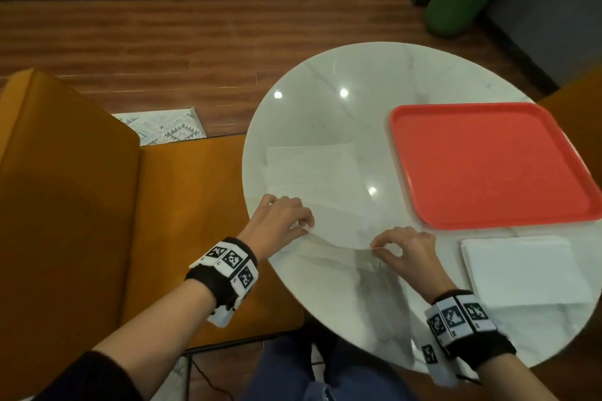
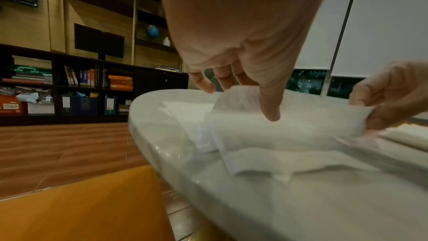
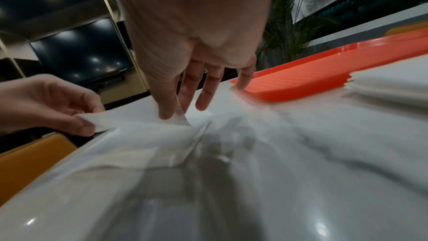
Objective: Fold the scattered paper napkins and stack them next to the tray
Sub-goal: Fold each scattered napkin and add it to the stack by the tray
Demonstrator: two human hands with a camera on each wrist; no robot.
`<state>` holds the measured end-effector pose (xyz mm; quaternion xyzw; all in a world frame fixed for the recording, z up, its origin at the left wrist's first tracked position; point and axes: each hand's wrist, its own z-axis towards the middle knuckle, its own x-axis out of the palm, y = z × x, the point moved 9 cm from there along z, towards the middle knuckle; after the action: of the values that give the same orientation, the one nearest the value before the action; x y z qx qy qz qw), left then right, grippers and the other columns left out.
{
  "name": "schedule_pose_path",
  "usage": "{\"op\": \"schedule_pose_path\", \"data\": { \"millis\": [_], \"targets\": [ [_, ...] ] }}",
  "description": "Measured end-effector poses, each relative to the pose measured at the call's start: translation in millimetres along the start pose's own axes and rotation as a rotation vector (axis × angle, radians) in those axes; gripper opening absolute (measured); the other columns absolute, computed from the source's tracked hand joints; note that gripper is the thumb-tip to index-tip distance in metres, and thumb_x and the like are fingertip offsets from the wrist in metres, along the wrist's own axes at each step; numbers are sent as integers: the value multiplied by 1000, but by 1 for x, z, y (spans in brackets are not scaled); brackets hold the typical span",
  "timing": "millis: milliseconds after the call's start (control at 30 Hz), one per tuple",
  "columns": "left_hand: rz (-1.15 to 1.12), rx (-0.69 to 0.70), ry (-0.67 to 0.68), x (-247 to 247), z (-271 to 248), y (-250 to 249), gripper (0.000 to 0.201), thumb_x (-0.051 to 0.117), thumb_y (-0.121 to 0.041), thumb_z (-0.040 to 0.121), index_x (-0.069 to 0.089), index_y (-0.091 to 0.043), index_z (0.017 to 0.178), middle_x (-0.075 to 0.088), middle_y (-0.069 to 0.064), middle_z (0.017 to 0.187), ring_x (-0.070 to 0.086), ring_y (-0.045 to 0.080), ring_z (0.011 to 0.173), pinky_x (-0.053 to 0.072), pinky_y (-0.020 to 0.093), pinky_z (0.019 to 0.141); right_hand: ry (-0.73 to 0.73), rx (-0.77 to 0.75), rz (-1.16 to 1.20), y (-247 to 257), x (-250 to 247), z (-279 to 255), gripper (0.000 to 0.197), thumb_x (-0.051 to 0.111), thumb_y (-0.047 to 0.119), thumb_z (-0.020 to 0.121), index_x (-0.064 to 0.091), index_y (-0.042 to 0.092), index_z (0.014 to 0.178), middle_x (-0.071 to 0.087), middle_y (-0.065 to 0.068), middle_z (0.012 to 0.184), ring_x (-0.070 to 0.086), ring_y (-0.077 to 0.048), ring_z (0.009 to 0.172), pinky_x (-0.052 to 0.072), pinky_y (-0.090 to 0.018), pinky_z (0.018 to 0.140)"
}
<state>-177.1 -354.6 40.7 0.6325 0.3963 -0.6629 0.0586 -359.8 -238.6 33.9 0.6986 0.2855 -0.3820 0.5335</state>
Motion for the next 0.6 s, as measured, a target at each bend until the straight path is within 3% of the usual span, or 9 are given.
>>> {"op": "schedule_pose_path", "data": {
  "millis": [67, 233, 333, 400, 500, 600],
  "targets": [
    [17, 6, 34, 11, -6, -2, 14, 58, -30, 93, 63, -30, 106, 58, -12, 100, 53, 9, 95, 23, 28, 88, 10, 25, -55, -2, 8, -4, 7, 73, 23, 79, 71, 30, 79, 67, 15, 84, 59, -12, 89, 24, -34, 84],
    [95, 14, 110, 32, -15, -2, 20, 54, -35, 93, 60, -32, 112, 57, -12, 103, 50, 11, 97, 24, 31, 92, 120, 87, -133, -7, 20, -11, 11, 64, 24, 85, 71, 32, 87, 60, 17, 90, 52, -9, 96, 22, -37, 94],
    [122, -13, 136, 34, -18, 0, 37, 49, -57, 87, 59, -34, 115, 56, -14, 104, 48, 9, 98, 25, 34, 92, 146, 92, -167, -8, 19, -11, 31, 56, 7, 86, 69, 33, 95, 60, 15, 101, 51, -9, 102, 18, -31, 89],
    [91, -33, 67, 25, -16, 0, 42, 45, -60, 88, 58, -33, 117, 56, -13, 107, 49, 9, 100, 27, 33, 93, 66, 86, -118, -8, 10, -6, 43, 52, -5, 79, 69, 29, 98, 61, 11, 105, 54, -11, 102, 21, -31, 91],
    [55, -29, -51, 16, -7, -5, 36, 41, -44, 97, 53, -26, 127, 55, -6, 122, 51, 14, 111, 31, 32, 96, -65, 16, -24, 7, -1, 8, 43, 52, -7, 78, 67, 21, 106, 64, 2, 111, 59, -18, 103, 39, -43, 97],
    [111, -78, 0, 29, 5, -6, 51, 37, -40, 100, 31, -20, 146, 32, 1, 152, 31, 18, 138, 21, 37, 112, -40, -49, -27, 43, 16, 26, 44, 49, 3, 90, 50, 13, 132, 52, -4, 136, 48, -21, 126, 29, -35, 110]
  ]
}}
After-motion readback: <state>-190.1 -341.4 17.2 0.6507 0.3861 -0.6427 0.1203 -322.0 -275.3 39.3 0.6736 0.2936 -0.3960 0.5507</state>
